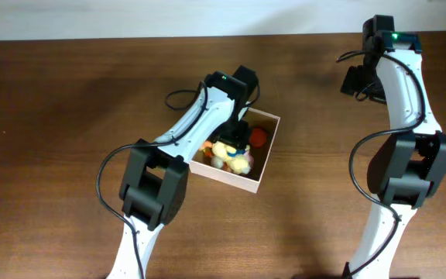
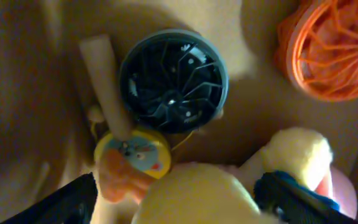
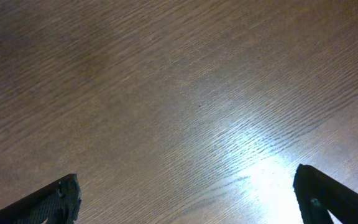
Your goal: Pack container
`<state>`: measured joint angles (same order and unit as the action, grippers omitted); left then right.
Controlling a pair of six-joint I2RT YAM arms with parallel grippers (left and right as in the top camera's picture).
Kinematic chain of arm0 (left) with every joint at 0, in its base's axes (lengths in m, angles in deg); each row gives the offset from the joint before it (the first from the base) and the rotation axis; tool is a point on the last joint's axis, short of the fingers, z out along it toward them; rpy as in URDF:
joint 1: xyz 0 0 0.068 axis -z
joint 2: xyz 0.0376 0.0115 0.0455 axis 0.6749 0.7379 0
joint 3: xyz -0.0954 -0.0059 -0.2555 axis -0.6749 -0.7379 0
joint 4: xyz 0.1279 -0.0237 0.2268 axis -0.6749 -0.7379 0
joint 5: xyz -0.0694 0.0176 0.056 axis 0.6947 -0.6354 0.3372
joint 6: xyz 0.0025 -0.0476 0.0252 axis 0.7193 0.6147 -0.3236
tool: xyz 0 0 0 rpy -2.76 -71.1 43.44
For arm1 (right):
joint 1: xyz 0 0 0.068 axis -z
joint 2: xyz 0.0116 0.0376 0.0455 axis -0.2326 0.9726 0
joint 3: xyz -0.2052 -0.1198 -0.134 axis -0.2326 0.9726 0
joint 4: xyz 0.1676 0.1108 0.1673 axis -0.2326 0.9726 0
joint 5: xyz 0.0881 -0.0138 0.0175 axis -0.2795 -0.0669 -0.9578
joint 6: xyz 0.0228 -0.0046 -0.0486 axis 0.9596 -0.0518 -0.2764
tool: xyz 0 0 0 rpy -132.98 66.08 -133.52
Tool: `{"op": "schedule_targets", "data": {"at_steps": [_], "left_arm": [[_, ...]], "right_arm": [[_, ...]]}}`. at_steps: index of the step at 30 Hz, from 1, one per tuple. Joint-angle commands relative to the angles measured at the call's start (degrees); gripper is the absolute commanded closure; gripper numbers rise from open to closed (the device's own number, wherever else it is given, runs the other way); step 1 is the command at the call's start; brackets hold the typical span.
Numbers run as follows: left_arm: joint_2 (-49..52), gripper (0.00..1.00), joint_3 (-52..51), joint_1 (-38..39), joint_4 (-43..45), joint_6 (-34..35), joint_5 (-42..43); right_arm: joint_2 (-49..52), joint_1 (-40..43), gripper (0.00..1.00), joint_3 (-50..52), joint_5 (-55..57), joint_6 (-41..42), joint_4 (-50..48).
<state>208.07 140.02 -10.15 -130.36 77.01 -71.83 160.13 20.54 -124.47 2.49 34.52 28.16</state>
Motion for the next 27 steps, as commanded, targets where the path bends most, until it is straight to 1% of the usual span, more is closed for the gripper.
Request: {"op": "schedule_targets", "data": {"at_steps": [1, 6, 27], "left_arm": [[1.0, 0.09, -0.7, 0.2, 2.0, -0.2, 0.6], [1.0, 0.08, 0.0, 0.2, 4.3, -0.2, 0.6], [1.0, 0.07, 1.5, 0.2, 8.5, -0.2, 2.2]], "right_arm": [[0.1, 0.2, 0.01, 0.0, 0.1, 0.9, 0.0], [0.1, 0.2, 0.01, 0.0, 0.1, 0.9, 0.0], [0.1, 0.2, 0.01, 0.0, 0.1, 0.9, 0.0]]}}
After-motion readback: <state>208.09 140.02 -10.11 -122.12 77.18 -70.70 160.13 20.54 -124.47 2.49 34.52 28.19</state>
